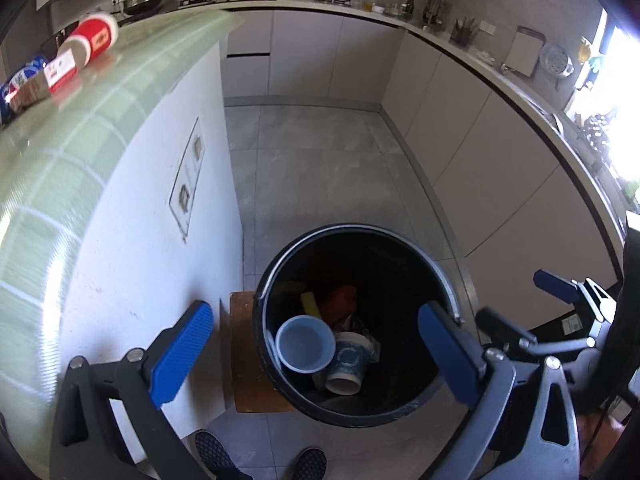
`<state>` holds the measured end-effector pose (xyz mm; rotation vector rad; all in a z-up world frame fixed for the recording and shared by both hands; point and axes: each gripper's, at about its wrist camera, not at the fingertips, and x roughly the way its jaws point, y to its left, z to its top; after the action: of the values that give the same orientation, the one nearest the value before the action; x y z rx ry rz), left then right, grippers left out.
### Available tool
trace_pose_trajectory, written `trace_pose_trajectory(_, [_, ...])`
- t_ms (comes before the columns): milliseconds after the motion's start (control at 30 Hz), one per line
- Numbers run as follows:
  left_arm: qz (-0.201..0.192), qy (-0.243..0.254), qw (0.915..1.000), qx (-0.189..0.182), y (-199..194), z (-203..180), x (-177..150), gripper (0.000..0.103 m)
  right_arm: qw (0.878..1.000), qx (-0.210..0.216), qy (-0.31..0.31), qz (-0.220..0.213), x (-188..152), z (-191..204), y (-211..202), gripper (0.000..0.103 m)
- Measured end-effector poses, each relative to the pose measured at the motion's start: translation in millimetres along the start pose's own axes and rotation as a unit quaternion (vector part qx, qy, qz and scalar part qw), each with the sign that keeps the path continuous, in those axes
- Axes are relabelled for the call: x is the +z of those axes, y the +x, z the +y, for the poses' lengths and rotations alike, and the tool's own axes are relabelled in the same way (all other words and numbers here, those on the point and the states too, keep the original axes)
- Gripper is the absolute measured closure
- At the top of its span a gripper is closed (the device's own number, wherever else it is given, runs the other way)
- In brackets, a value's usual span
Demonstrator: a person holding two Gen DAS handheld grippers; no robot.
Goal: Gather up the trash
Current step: 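Open the right tool to drop the cup while the left tool drops the bowl, then move both tools back over the table toward the remaining items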
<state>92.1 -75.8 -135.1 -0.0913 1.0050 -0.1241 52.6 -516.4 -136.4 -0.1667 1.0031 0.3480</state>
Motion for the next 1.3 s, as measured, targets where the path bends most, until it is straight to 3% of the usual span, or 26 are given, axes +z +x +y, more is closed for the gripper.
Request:
trace_pose_trajectory(333, [-0.044, 0.019, 0.9989, -0.005, -50.4, 0.9, 20.5, 0.0, 0.997, 0.009, 0.058, -0.043, 22.0, -4.5, -58.5, 0.0])
trace_pose_trajectory(700, [-0.087, 0.004, 0.9958, 0.03, -107.4, 26.8, 34.1, 0.0, 0.996, 0.024, 0.055, -0.059, 35.8, 32.2, -96.4, 0.0])
trace_pose_trajectory(1033, [-0.118, -0.039, 0.9887, 0.083, -153.8, 113.1, 25.8, 0.0, 0.993, 0.06, 0.018, -0.1, 67.5, 106.6, -120.9, 0.0])
trace_pose_trajectory(1300, [-0.12, -0.062, 0.987, 0.087, -164.3, 197.1, 31.3, 0.0, 0.99, 0.08, -0.033, -0.107, 101.7, 197.8, -115.5, 0.0])
